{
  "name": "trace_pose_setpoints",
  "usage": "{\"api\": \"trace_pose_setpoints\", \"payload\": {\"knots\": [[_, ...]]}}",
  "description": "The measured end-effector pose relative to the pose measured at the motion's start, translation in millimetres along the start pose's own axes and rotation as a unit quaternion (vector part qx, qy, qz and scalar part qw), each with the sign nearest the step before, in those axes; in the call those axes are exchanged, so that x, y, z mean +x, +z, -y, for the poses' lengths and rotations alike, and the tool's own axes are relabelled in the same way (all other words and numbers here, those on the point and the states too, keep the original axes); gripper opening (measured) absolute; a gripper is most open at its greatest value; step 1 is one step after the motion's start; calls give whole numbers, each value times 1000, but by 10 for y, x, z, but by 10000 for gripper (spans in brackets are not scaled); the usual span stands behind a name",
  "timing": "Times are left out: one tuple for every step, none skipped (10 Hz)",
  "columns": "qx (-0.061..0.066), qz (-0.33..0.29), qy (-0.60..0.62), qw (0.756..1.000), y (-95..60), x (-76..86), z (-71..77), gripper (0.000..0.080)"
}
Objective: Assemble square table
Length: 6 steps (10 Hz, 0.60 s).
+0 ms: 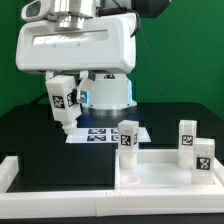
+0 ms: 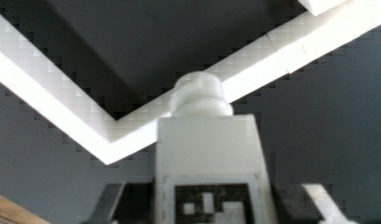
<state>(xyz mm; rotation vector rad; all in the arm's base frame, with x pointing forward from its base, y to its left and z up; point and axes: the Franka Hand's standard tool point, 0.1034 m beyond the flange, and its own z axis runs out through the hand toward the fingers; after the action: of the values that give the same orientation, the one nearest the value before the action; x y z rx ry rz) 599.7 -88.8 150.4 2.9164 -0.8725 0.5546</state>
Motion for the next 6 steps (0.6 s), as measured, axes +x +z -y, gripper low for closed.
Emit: {"api": "trace_pose_setpoints", "payload": {"knots": [[-5,-2,-7,1000,65,-164,200,285],[-15,0,-30,999,155,-334,499,285],[-28,-2,-58,998,237,-405,752,285],[-32,-8,-66,997,305,-428,823,285],[-30,-16,-62,997,343,-441,820,285],[-30,-15,-63,997,339,-437,822,285]]}}
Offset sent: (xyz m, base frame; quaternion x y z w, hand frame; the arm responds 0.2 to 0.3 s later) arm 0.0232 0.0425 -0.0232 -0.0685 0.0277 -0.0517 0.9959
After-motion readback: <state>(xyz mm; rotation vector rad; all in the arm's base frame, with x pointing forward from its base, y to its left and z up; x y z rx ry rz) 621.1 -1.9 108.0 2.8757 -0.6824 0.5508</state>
